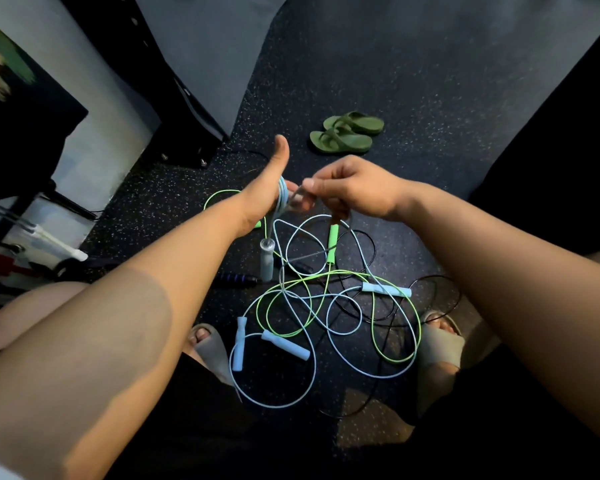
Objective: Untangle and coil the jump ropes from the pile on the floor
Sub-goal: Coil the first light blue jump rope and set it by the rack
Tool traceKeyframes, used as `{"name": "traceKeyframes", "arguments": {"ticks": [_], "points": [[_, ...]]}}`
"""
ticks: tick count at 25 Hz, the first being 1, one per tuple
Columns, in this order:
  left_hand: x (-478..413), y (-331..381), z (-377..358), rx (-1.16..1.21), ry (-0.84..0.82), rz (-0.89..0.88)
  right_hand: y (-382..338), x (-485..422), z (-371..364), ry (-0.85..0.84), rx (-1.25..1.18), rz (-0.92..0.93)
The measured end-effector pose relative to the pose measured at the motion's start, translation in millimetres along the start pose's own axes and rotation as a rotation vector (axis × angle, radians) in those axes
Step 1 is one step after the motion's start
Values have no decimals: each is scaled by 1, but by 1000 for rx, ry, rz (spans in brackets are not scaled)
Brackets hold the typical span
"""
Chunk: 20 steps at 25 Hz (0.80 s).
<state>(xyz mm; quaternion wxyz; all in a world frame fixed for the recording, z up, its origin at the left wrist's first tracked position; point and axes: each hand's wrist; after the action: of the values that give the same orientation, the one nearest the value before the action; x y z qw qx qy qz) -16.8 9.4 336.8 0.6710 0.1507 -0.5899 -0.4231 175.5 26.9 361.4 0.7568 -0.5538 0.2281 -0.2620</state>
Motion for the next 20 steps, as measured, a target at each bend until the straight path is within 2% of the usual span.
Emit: {"name": "traceKeyframes", "arguments": {"ticks": [5, 8, 12, 16, 20], "points": [[22, 2, -10, -3, -290, 63, 5, -3, 14, 243, 79, 32], [33, 11, -10, 137, -456, 40, 15, -4, 21, 370, 191, 40], [39, 19, -6, 376, -483, -61, 27, -3, 21, 434, 248, -11], [37, 19, -2, 533, -460, -122, 33, -4, 4, 355, 294, -126], [42, 27, -2, 812, -470, -210, 41, -5, -18, 356, 46, -198]]}}
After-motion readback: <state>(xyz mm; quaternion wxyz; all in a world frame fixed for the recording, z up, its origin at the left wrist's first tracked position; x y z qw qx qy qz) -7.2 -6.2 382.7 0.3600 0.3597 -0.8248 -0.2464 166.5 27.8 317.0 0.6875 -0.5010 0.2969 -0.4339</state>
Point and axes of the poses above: each hand's wrist, its own x-axis away from the middle knuckle, its own z-axis out of the back of the hand, y = z × x, and after that the axes turned 13 degrees about z, right-handed
